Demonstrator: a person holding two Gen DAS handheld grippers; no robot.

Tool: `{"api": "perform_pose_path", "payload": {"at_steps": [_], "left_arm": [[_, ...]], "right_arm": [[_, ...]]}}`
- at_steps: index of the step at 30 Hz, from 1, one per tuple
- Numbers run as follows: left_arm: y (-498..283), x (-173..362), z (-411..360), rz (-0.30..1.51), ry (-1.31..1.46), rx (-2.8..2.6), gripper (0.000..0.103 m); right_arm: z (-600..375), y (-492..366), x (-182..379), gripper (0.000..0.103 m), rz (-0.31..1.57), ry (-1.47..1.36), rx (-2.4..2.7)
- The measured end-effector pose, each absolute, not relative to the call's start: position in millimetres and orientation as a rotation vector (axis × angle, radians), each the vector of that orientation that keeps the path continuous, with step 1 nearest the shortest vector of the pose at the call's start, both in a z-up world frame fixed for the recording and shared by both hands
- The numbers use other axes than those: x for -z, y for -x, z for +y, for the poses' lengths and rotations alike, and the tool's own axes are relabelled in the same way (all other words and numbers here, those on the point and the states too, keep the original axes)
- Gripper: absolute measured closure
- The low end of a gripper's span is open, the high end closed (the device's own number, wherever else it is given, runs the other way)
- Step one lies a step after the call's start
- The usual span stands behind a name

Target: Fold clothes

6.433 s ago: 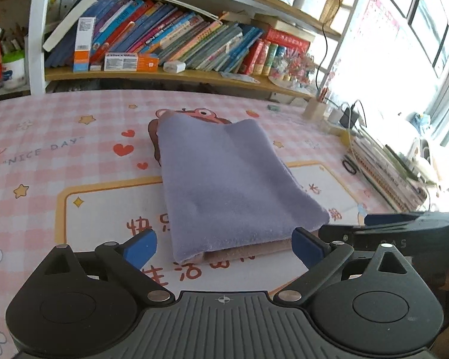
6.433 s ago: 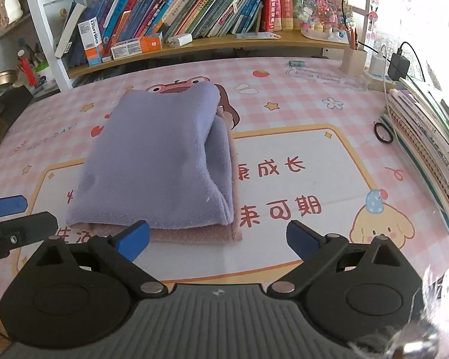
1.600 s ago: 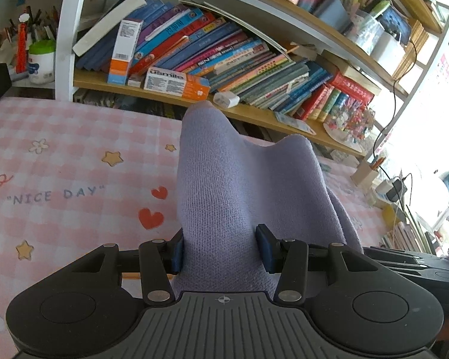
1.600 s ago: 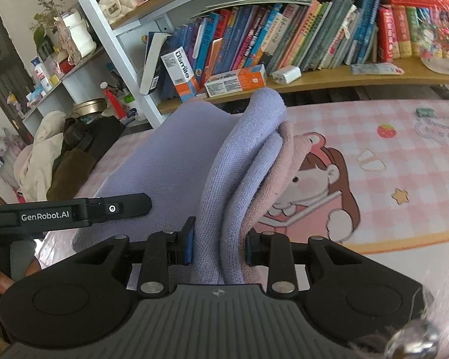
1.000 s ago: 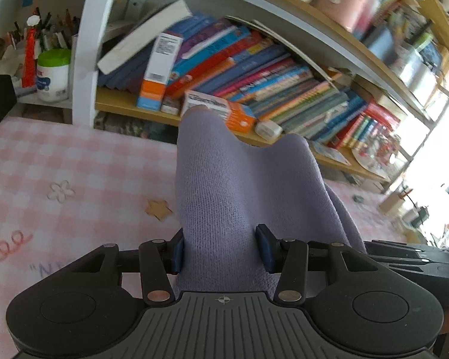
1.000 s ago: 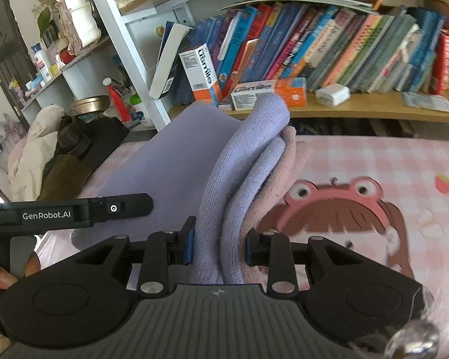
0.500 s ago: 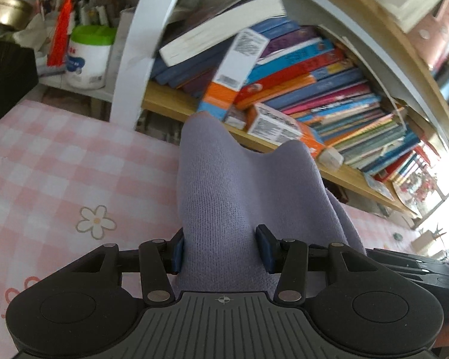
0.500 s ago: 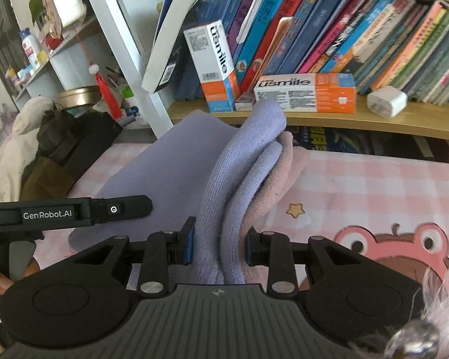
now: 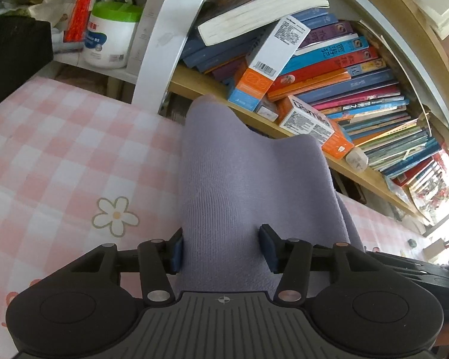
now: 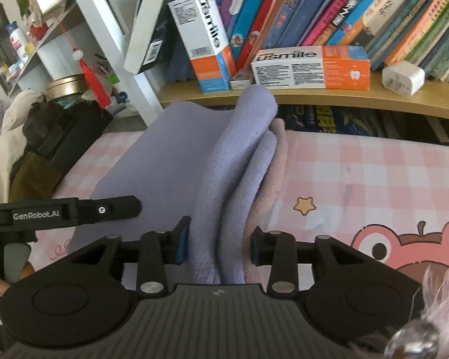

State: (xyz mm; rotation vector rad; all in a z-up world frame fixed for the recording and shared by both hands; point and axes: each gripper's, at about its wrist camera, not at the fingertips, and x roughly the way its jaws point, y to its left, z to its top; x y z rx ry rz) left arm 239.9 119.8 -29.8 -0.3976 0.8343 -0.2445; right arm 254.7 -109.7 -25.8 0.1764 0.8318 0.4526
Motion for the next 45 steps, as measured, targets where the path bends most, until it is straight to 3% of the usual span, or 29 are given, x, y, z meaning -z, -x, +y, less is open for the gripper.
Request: {"api": "perform_pose_path", "payload": {"at_steps": [6,10,12,15,17,26,34,45], "left_arm": [[-232,18,123,0.790,0.386,0.172,0.036],[-221,2,122,0.744,0.377,0.151,0.035],[-213,-9,116,0.723,0.338,0.143,0.034],[-196,-23,105,0.697,0.274,0.123,0.020],[-185,-28,100,0.692,0.258,0.123,0.020],[-144,-36,78,0.730,0.216,0.074,0.019],[-111,-40,56,0.713,0.131,0.049,0.010],[-97,-31,48,0.769,0.144,0.013,0.007]], "right_arm": [[-110,-247,13,0.038,0.810,-0.108,-0.411],[-116,-234,-5,0.020,0.762,-0.082,-0.378],[-120,-227,-12,0.016,0.743,-0.072,-0.354],[-127,-211,-21,0.008,0.723,-0.049,-0.317],[-133,-201,-25,0.004,0.712,-0.036,-0.294],[-149,-160,-22,0.000,0.742,-0.010,-0.198],[-155,-135,-21,0.000,0.778,-0.023,-0.179],[-159,-112,-21,0.000,0.804,-0.009,-0.141]]}}
